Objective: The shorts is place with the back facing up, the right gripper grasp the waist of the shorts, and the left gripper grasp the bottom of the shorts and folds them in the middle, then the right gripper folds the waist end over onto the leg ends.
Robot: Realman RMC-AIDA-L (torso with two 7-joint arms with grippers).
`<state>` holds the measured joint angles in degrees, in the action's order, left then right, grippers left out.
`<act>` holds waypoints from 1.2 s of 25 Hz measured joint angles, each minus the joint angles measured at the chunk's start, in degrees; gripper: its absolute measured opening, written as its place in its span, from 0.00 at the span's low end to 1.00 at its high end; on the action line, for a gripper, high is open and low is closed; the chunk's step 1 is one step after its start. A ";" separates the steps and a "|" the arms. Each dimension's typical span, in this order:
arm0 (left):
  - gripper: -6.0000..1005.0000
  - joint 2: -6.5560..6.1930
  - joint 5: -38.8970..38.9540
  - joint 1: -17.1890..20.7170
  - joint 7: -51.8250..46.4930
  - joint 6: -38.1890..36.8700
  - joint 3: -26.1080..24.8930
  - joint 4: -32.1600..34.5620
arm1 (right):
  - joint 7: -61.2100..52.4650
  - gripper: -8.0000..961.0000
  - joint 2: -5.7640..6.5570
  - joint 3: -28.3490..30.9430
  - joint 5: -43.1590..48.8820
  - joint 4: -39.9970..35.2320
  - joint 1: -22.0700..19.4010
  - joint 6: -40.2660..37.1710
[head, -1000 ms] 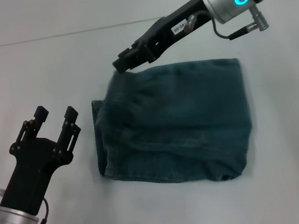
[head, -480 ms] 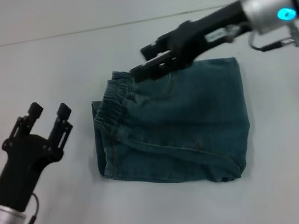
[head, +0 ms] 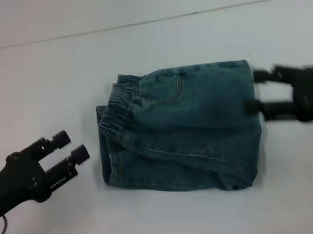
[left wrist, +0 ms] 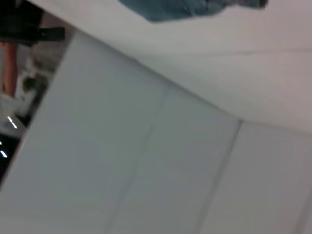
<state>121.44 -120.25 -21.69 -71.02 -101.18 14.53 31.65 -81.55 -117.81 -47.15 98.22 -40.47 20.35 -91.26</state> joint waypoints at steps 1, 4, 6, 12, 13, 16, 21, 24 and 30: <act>0.65 -0.12 -0.16 0.04 -1.94 -0.55 1.55 2.09 | 2.71 0.97 0.23 0.82 0.11 2.51 -1.13 -0.02; 0.65 0.00 -1.52 0.13 -5.15 -1.84 4.19 6.45 | 8.66 0.97 0.58 2.84 0.11 6.73 -3.59 -1.03; 0.65 0.10 -2.34 -0.12 -5.43 -2.96 5.33 7.56 | 10.50 0.97 0.51 3.98 0.10 7.44 -4.61 -2.32; 0.75 0.22 -2.96 -0.69 -5.78 -2.62 6.44 7.71 | 11.34 0.97 0.28 4.30 0.10 7.73 -5.10 -3.36; 0.78 0.22 -2.96 -0.69 -5.79 -2.60 6.44 7.70 | 11.36 0.97 0.26 4.24 0.10 7.74 -5.09 -3.40; 0.85 0.22 -2.97 -0.61 -5.81 -2.57 6.40 7.69 | 11.39 0.97 0.18 4.12 0.12 7.78 -4.84 -3.47; 0.87 0.29 -2.97 -0.39 -5.83 -2.53 6.48 7.58 | 11.41 0.97 -0.04 4.06 1.11 7.82 -4.25 -3.31; 0.87 0.36 -2.97 -0.37 -5.86 -2.52 6.50 7.56 | 11.43 0.97 -0.14 4.03 1.91 7.84 -3.80 -3.14; 0.87 0.38 -2.97 -0.47 -5.94 -2.52 6.56 7.48 | 11.45 0.97 -0.21 4.10 2.13 7.87 -3.32 -3.24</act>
<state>121.82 -123.22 -22.16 -76.97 -103.70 21.08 39.13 -70.10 -118.03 -43.04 100.35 -32.60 17.03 -94.50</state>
